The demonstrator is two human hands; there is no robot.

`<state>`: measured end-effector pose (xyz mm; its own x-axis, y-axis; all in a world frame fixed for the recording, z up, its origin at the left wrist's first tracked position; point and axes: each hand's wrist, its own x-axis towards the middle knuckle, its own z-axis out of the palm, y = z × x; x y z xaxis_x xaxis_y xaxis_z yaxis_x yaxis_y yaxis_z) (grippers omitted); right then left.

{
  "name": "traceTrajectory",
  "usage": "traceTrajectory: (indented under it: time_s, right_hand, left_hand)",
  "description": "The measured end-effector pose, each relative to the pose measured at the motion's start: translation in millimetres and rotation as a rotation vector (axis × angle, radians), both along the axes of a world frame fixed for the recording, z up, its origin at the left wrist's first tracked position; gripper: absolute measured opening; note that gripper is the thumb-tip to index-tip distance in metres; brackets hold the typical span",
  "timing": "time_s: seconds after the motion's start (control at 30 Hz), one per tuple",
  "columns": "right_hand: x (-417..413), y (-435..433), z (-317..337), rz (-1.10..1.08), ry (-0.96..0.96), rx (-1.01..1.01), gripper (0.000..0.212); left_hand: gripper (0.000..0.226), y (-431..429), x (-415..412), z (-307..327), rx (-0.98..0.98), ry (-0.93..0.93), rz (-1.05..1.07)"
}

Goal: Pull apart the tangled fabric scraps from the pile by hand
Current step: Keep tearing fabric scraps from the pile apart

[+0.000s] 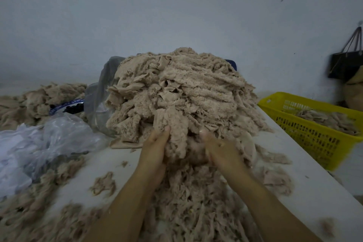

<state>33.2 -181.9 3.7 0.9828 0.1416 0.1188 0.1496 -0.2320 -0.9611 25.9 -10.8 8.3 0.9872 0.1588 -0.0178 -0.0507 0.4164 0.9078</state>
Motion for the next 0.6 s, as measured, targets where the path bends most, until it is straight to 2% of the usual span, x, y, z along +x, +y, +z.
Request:
traceTrajectory:
  time_s: [0.03, 0.1, 0.17, 0.23, 0.3, 0.37, 0.4, 0.47, 0.5, 0.53, 0.57, 0.6]
  right_hand:
    - [-1.9, 3.2, -1.4, 0.036, -0.046, -0.058, 0.070]
    - [-3.8, 4.6, -3.4, 0.070, -0.072, -0.051, 0.068]
    - [-3.6, 8.0, -3.0, 0.101, -0.044, -0.011, 0.066]
    - [-3.3, 10.7, -6.3, 0.157, -0.020, 0.036, 0.046]
    - [-3.8, 12.3, -13.0, 0.183, -0.058, 0.078, 0.014]
    - [-2.6, 9.0, -10.9, 0.139, 0.012, 0.170, 0.019]
    - [0.0, 3.6, -6.0, 0.093, 0.035, 0.295, 0.021]
    - [7.2, -16.3, 8.9, 0.005, 0.035, 0.728, 0.022]
    - [11.4, -27.3, 16.8, -0.016, 0.020, 0.988, 0.030]
    - [16.6, -37.6, 20.5, -0.060, 0.019, 1.132, 0.049]
    - [18.5, -43.9, 21.0, -0.120, 0.040, 1.112, 0.062]
    - [19.3, -44.7, 17.6, -0.195, 0.059, 0.934, 0.064]
  left_hand:
    - [0.034, -0.3, -0.2, 0.1, 0.014, -0.013, 0.001]
    - [0.031, 0.5, -1.7, -2.5, 0.089, -0.035, -0.008]
    - [0.029, -1.8, -4.0, -6.0, 0.256, -0.040, -0.026]
    - [0.060, -9.1, -6.7, -8.9, 0.399, -0.027, -0.072]
    - [0.083, -13.4, -6.3, -12.0, 0.366, -0.026, -0.180]
    - [0.071, -13.8, -3.2, -10.5, 0.336, -0.019, -0.233]
    - [0.063, -12.7, -2.3, -9.6, 0.364, -0.017, -0.227]
    - [0.053, -9.6, -2.4, -9.9, 0.554, -0.074, -0.191]
    - [0.048, -8.7, -4.0, -10.3, 0.663, -0.101, -0.175]
    - [0.045, -7.8, -5.6, -11.9, 0.765, -0.129, -0.173]
    - [0.042, -7.4, -7.1, -15.2, 0.860, -0.151, -0.190]
    - [0.038, -8.2, -6.9, -19.2, 0.956, -0.173, -0.236]
